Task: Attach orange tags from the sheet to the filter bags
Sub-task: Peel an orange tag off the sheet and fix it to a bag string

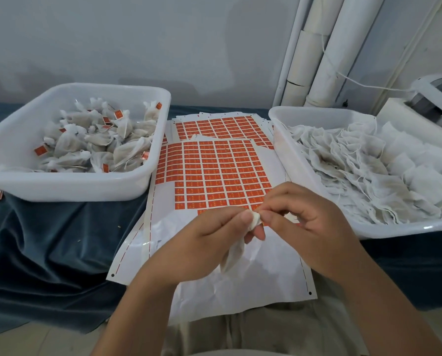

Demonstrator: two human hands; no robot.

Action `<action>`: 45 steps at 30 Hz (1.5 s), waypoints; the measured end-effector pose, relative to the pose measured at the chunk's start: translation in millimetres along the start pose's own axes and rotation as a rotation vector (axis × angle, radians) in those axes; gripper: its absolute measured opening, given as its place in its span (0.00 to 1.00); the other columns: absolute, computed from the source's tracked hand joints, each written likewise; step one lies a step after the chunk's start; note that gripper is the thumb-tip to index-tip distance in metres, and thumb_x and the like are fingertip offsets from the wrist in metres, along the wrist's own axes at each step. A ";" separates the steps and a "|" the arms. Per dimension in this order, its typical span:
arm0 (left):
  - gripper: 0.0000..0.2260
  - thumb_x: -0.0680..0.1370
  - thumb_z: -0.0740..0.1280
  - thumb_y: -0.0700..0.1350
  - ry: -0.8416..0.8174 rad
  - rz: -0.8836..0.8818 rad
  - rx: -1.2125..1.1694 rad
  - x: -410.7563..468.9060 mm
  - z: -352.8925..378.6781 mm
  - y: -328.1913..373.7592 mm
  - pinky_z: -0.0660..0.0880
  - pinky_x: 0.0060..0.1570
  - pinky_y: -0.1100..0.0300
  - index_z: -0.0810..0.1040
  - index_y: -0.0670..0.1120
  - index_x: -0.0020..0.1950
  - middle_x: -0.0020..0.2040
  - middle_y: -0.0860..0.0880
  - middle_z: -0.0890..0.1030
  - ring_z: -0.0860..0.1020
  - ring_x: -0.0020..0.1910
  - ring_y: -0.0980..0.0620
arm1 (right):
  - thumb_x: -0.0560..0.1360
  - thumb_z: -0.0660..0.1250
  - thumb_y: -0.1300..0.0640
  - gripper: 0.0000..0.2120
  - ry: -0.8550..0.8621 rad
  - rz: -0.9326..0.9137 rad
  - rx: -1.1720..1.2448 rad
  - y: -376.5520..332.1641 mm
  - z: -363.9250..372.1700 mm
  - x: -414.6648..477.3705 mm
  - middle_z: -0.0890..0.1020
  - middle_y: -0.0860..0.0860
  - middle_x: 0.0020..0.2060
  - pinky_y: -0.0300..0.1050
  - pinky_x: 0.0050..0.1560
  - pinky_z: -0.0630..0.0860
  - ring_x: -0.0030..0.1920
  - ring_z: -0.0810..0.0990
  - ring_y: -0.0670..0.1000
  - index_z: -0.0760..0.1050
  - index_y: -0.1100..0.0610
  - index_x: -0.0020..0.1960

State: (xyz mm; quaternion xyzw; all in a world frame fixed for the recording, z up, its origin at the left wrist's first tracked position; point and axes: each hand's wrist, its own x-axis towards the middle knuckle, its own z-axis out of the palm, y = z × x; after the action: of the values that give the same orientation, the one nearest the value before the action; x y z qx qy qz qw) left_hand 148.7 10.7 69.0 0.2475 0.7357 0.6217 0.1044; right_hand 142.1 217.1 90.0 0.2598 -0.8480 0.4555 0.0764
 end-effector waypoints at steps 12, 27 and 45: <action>0.16 0.84 0.57 0.58 0.058 -0.041 -0.155 -0.1 2.1 2.5 0.78 0.55 0.61 0.83 0.59 0.46 0.47 0.56 0.82 0.81 0.49 0.53 | 0.82 0.66 0.54 0.11 0.021 -0.321 -0.300 1.4 -5.4 -2.8 0.82 0.46 0.48 0.33 0.50 0.76 0.48 0.81 0.45 0.87 0.56 0.54; 0.19 0.83 0.57 0.61 0.043 -0.186 -0.100 0.7 5.5 6.0 0.78 0.52 0.63 0.82 0.58 0.39 0.42 0.54 0.82 0.80 0.44 0.57 | 0.75 0.65 0.49 0.07 -0.085 0.042 0.023 -1.4 -3.7 0.8 0.82 0.44 0.43 0.36 0.47 0.76 0.46 0.81 0.51 0.81 0.46 0.44; 0.18 0.75 0.64 0.63 0.069 -0.347 -0.291 6.0 13.2 5.5 0.78 0.56 0.51 0.83 0.54 0.34 0.39 0.49 0.80 0.76 0.43 0.49 | 0.76 0.67 0.48 0.10 -0.277 0.141 0.019 -3.5 -15.7 0.5 0.83 0.42 0.40 0.37 0.45 0.76 0.44 0.82 0.48 0.82 0.35 0.41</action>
State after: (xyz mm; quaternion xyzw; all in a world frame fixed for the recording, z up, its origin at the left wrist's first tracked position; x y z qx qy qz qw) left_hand 151.0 25.6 72.5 0.0781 0.6731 0.7021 0.2189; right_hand 141.8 228.1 101.7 0.2605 -0.8624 0.4275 -0.0758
